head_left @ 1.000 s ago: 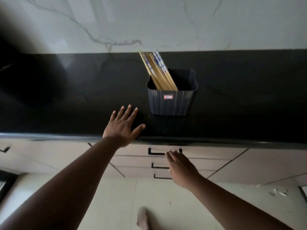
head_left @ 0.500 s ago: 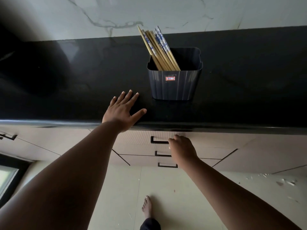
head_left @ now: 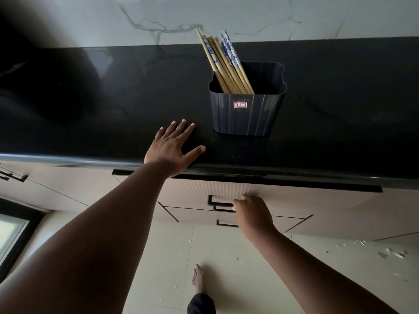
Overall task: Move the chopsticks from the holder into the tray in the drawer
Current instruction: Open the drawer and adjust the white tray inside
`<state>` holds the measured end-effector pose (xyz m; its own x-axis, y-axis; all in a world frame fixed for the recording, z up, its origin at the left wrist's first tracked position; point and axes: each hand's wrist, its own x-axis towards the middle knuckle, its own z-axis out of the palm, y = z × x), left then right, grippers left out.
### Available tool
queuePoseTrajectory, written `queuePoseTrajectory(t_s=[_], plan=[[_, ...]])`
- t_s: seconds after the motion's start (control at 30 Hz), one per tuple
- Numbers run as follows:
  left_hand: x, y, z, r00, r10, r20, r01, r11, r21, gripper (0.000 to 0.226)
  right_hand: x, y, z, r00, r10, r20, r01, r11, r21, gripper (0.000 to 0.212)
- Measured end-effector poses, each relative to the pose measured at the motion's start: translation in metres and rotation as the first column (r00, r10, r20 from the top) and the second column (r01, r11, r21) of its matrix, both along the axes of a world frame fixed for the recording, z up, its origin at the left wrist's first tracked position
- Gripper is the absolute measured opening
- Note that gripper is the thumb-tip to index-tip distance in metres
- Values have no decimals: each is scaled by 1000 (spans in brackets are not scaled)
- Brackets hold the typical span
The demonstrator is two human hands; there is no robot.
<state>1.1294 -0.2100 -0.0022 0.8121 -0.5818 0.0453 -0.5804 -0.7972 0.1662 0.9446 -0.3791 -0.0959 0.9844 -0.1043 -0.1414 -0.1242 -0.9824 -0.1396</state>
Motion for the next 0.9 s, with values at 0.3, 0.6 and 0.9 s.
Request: queuePoseTrajectory(t_s=[0.3,0.6,0.9], plan=[[0,-2,-1,1000,13,-1,-13,1000,5,85,-57,24,11,1000,13,13,-14,991,136,23],[-1,-2,-1,1000,8,13,-8,1000,18,82,-131,59,12,995,90,53,-96,987,131,25],[-8,-5,-2,997,50,55,-55,994,96,81,-158,65,18,991,137,6,-135,965,224,28]])
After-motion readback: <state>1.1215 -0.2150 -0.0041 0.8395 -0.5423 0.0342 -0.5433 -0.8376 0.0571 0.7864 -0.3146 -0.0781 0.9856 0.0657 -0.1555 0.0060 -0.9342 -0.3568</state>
